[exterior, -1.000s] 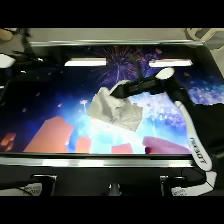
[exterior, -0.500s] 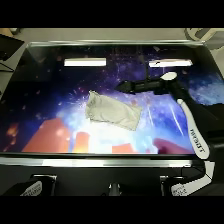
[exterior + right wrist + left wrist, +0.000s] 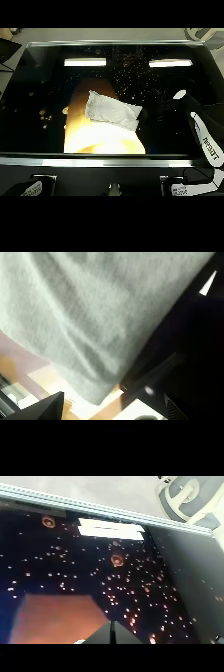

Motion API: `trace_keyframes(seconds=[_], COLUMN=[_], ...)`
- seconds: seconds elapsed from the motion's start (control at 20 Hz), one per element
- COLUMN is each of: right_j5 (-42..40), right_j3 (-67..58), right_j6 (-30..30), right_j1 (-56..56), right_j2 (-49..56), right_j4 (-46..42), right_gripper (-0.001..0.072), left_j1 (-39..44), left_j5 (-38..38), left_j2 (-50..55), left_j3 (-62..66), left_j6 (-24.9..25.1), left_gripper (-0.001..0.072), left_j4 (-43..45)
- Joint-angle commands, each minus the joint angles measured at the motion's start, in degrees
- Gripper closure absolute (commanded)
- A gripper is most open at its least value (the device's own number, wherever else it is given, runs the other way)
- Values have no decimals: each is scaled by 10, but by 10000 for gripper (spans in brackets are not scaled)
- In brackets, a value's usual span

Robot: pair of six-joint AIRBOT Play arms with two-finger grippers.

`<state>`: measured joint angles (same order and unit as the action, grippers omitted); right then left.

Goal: Fold the shirts.

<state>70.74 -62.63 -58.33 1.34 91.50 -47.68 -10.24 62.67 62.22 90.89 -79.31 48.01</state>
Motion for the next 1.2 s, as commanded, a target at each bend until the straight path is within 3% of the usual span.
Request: trace_keyframes(seconds=[0.0, 0.1, 0.15, 0.2, 0.25, 0.35, 0.45, 0.55, 0.75, 0.9, 1.15], right_j5=[-117, -143, -148, -153, -141, -76, -7, 50, 183, 251, 322], right_j3=[58, 58, 58, 57, 51, 7, -71, -164, -344, -429, -469], right_j6=[15, 10, 11, 19, 28, 106, 107, 60, -24, -30, -47], right_j1=[-40, -59, -61, -60, -55, -28, 23, 94, 257, 380, 548], right_j2=[4, 17, 23, 23, 22, 8, -20, -47, -64, -64, -68], right_j4=[105, 141, 164, 186, 213, 270, 272, 247, 96, 24, 22], right_gripper=[32, 42, 109, 354, 705, 695, 695, 695, 695, 695, 695], left_j1=[2, 2, 2, 2, 2, 2, 2, 2, 2, 2, 14], left_j5=[1, 1, 1, 1, 1, 1, 2, 1, 1, 2, 2], left_j2=[0, 1, 2, 3, 3, 3, 3, 3, 3, 3, 3], left_j3=[0, 0, 0, 0, 0, 0, 0, 0, 0, 0, 0], left_j6=[0, 0, 0, 0, 0, 0, 0, 1, 1, 1, 13], left_gripper=[680, 680, 680, 680, 680, 680, 680, 680, 679, 679, 679], left_j4=[1, 1, 1, 1, 2, 12, 31, 35, 37, 37, 37])
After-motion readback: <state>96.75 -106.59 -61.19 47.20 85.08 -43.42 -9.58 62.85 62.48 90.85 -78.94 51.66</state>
